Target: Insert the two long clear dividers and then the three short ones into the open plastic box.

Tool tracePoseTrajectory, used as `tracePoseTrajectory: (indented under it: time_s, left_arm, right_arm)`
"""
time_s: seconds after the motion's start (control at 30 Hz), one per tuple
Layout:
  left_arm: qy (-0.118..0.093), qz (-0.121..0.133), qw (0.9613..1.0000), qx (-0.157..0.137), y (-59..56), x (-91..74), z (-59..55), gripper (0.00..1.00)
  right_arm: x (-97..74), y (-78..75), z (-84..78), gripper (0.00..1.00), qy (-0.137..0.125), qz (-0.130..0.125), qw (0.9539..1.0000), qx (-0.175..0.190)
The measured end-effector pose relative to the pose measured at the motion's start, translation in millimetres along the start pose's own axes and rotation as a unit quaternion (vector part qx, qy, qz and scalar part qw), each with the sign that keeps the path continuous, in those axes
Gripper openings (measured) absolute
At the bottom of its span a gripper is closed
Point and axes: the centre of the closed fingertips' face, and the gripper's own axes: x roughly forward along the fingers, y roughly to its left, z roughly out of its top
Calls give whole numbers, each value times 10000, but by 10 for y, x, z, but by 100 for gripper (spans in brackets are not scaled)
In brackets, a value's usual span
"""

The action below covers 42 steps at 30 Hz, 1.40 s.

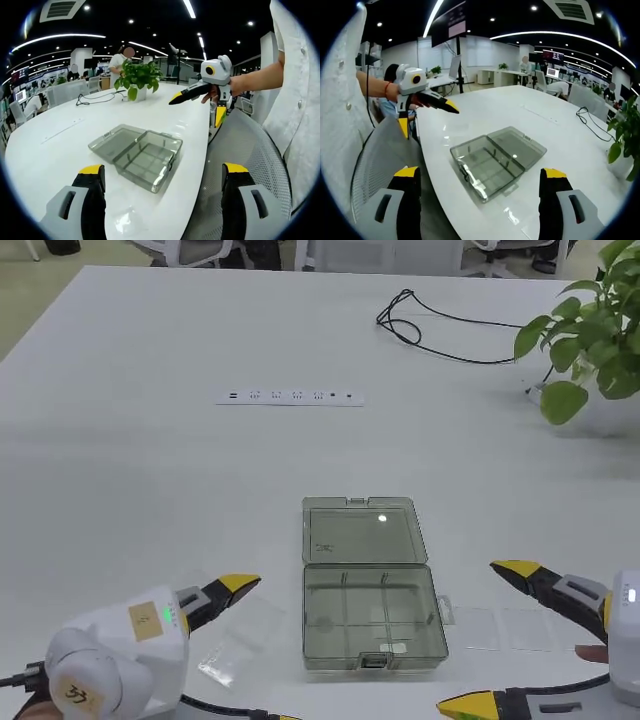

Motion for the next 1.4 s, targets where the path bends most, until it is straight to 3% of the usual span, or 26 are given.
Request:
tracePoseTrajectory:
  time_s: [1.4]
  left_arm:
    - [114,-85,9999,20,33,60,-6,98]
  right_arm:
    - [29,-42,-23,99,-39,-39,9999,84]
